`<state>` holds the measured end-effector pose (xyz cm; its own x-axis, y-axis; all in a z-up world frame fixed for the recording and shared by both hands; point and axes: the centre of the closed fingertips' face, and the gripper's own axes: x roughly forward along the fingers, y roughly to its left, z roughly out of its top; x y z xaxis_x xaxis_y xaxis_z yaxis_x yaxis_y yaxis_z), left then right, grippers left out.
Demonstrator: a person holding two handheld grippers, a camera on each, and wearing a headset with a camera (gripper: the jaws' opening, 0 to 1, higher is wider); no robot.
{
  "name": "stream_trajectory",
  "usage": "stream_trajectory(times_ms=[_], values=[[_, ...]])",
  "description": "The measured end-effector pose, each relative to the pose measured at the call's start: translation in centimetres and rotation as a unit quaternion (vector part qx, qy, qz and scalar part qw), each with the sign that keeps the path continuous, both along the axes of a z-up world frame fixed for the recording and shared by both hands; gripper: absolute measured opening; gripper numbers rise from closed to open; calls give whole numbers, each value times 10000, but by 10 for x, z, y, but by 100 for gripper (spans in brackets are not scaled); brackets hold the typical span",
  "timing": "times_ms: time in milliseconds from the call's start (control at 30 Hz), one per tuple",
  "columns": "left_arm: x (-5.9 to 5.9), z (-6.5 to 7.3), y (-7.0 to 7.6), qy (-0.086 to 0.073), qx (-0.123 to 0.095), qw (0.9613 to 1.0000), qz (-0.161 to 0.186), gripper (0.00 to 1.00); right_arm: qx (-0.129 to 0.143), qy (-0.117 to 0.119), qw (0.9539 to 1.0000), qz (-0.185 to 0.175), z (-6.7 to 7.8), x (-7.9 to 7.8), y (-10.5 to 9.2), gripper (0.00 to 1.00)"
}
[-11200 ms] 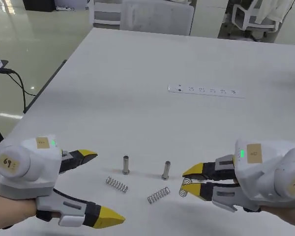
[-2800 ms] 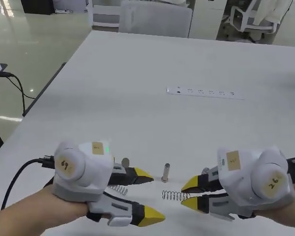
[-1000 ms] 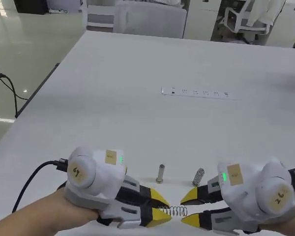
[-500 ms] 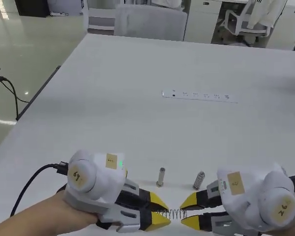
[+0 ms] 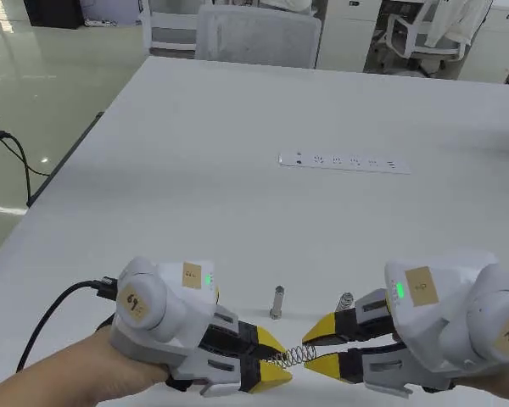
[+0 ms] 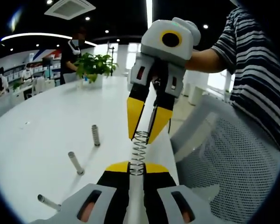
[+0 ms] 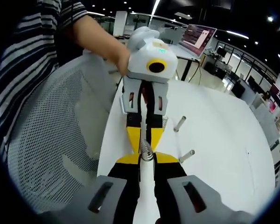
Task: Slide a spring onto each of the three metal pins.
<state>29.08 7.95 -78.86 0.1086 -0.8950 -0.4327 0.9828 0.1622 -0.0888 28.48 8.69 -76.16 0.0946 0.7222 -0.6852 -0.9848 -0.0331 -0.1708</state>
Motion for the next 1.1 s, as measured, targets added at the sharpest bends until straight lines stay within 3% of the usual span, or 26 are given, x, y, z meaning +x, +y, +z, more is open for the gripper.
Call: stream_trajectory(times_ms=[567, 767, 867, 1100], values=[[1, -3, -2, -73, 104, 9999, 3, 2, 373, 145, 9991, -101, 8, -2, 16, 7], [-1, 0, -8, -35, 8, 10000, -6, 2, 599, 196, 9979, -162, 14, -3, 25, 7], [-1, 0, -8, -112, 69, 9999, -12, 2, 582, 115, 9982, -129, 14, -2, 28, 7], [0, -4, -1, -27, 151, 9999, 54, 3, 603, 26, 9981, -98, 11, -3, 32, 7]])
